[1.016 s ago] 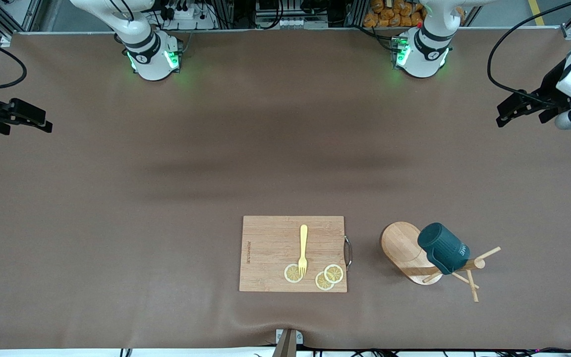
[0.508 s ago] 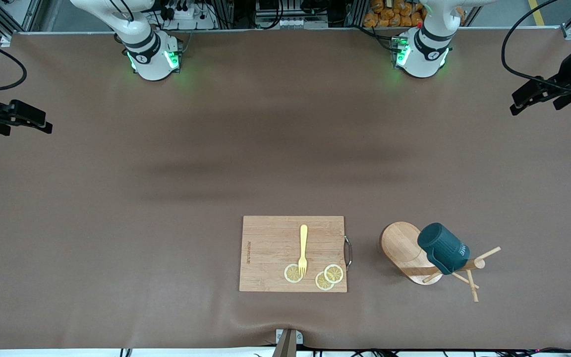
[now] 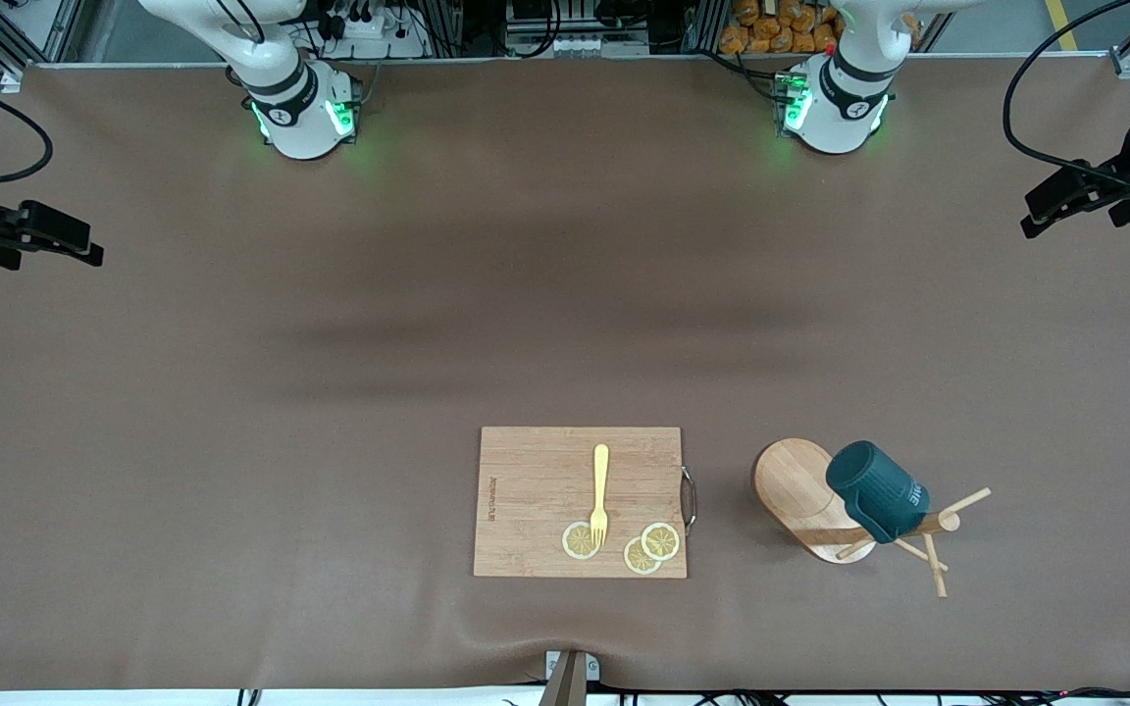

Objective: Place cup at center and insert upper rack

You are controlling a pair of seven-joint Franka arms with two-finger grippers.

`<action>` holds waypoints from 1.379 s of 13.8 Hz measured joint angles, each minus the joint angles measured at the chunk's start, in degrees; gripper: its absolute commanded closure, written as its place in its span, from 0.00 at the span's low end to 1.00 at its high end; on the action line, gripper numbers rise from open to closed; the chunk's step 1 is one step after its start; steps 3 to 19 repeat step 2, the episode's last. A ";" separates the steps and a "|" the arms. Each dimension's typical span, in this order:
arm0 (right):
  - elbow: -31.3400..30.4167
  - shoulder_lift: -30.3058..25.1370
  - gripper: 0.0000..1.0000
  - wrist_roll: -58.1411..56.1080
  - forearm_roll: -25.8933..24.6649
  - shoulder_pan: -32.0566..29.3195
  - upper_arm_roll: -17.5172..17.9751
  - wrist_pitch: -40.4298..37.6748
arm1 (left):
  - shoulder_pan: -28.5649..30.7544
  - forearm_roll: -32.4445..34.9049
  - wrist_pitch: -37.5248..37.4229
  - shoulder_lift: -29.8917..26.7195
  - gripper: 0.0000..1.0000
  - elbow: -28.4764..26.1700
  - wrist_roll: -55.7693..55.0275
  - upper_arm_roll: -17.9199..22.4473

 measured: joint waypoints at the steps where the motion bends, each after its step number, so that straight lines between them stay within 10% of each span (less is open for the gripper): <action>1: 0.02 0.00 0.00 0.00 0.00 0.00 0.00 0.05 | 0.00 0.00 -0.03 0.06 0.00 0.19 0.00 0.00; 19: 0.10 0.00 0.00 0.00 0.00 0.00 0.00 0.10 | 0.00 0.00 -0.08 0.24 0.00 0.49 0.00 0.00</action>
